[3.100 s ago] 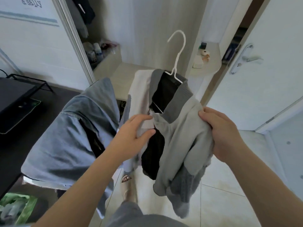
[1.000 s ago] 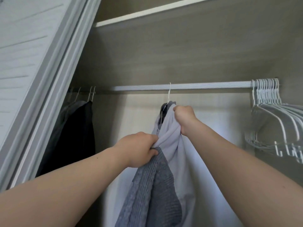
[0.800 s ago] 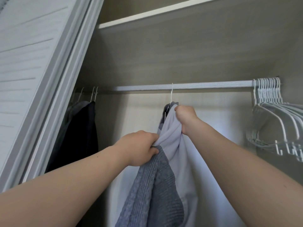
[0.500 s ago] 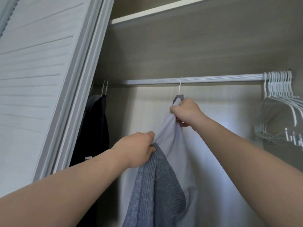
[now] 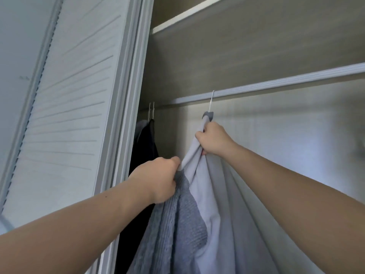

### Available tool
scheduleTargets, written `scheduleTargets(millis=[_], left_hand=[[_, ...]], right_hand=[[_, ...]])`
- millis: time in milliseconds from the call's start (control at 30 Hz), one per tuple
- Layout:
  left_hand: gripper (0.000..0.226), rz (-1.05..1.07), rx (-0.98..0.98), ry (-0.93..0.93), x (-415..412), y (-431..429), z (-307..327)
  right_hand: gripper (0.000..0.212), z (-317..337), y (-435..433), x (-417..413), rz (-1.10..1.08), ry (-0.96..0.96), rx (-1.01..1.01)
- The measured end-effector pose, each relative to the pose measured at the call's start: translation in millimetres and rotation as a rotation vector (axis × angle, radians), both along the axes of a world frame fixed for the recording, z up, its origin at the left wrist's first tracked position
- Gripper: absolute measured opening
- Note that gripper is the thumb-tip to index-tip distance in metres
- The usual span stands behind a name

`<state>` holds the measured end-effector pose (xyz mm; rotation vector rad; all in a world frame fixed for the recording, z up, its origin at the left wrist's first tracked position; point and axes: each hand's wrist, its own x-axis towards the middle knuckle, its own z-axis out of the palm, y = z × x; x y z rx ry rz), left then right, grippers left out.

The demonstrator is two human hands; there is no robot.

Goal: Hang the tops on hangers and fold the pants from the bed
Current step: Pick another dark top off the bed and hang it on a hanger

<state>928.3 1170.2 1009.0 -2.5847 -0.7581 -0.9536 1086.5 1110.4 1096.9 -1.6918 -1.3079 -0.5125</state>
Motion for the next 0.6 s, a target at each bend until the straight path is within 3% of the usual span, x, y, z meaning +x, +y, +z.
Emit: scheduleTargets(millis=[267,367,600], left_hand=[[0.013,0.322,0.322,0.221,6,36,10],[0.022,0.43,0.419,0.312,12,45,9],[0.026,0.694,0.415,0.487,28,61,13]], right_hand=[[0.024,0,90,19,0.213,-0.017,-0.04],[0.032,0,122,22,0.265,-0.033,-0.049],[0.032,-1,185,19,0.439,0.055,-0.071]])
